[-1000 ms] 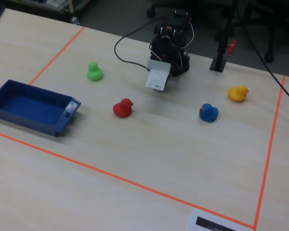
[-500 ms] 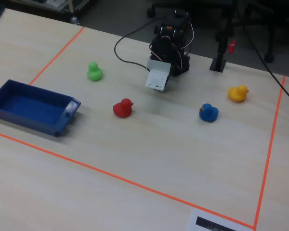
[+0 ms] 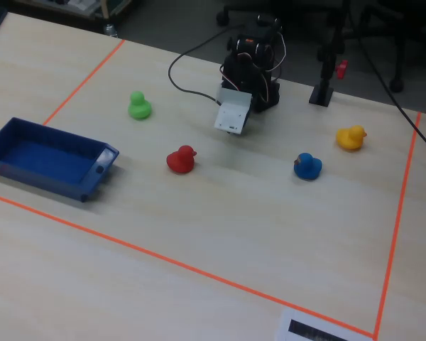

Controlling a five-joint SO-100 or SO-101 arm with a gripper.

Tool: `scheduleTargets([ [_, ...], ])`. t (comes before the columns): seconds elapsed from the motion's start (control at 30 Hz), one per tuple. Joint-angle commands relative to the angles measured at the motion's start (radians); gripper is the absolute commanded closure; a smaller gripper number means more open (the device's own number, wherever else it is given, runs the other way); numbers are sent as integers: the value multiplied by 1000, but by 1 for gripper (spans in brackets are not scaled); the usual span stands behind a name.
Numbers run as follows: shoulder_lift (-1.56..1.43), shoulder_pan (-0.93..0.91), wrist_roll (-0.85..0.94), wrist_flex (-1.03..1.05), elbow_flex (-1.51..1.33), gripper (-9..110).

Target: Grasp red duck and put it into box.

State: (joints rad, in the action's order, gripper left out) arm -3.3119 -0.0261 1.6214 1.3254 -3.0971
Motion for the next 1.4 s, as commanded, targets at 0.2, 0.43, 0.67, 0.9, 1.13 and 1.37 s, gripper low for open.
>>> scheduleTargets([
  [0.2,2,-8,-6,29,-2,100],
  [0.43,2,-8,-6,29,-2,97],
  [0.67,2,-8,-6,29,-2,101],
  [0.9,14,3,11,-28,0,101],
  [1.13,376,-81,0,-540,132,101],
  [1.37,735,-141,-133,-787,492,99],
])
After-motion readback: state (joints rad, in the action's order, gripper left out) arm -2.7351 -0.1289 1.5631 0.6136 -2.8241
